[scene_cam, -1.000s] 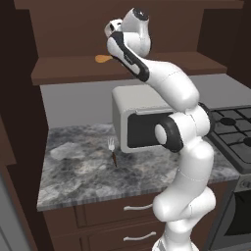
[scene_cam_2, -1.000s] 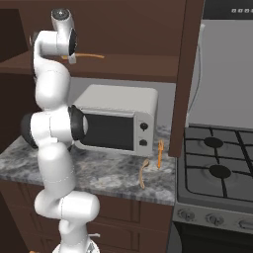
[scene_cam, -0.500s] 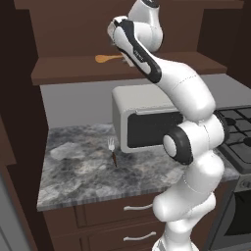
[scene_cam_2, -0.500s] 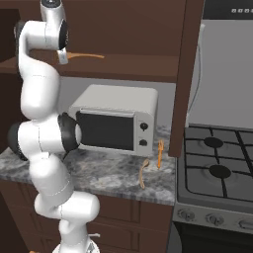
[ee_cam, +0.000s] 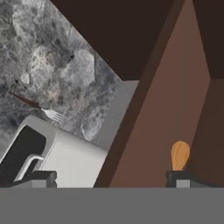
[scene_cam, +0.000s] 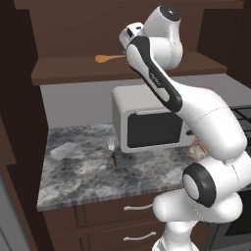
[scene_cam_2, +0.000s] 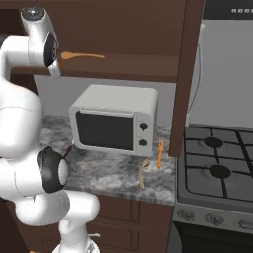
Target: Organize the utensils by type. Pick up the wooden spoons from the counter and place them in the open cabinet. Then pick up the metallic utensils from the counter and place them in the open drawer.
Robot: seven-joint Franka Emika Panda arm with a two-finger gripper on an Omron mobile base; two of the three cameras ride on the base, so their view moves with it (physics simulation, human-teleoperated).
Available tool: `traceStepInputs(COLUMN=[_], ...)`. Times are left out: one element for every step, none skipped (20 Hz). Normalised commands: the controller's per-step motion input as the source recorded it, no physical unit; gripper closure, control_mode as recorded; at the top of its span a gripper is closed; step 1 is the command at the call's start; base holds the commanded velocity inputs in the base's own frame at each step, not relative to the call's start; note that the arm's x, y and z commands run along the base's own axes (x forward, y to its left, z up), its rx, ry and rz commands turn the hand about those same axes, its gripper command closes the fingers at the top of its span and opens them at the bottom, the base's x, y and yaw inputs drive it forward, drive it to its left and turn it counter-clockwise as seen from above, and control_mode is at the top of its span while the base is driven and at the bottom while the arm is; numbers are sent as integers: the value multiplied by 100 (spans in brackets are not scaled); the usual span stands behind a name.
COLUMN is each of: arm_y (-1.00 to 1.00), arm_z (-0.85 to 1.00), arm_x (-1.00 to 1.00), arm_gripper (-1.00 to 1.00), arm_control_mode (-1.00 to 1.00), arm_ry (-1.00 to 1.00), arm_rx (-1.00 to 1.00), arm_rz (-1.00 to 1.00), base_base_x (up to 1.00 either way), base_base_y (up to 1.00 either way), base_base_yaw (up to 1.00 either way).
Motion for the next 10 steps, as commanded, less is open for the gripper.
traceStepInputs(arm_y=[-42, -40, -41, -45, -48, -50, -54, -59, -59, -60], arm_z=[-17, -15, -14, -14, -12, -10, -6, 0, 0, 0], arm_x=[-88, -85, -85, -84, -84, -82, -76, -66, -62, -53], arm_gripper=[-100, -100, -100, -100, -100, -100, -100, -100, -100, -100], arm_control_mode=[-100, -100, -100, -100, -100, -100, -100, -100, -100, -100], arm_ry=[0, 0, 0, 0, 0, 0, 0, 0, 0, 0], arm_rx=[11, 11, 13, 15, 16, 16, 15, 15, 14, 11], arm_rz=[-29, -31, -32, -34, -35, -35, -35, -36, -40, -45], base_base_x=[0, 0, 0, 0, 0, 0, 0, 0, 0, 0], base_base_y=[0, 0, 0, 0, 0, 0, 0, 0, 0, 0], base_base_yaw=[0, 0, 0, 0, 0, 0, 0, 0, 0, 0])
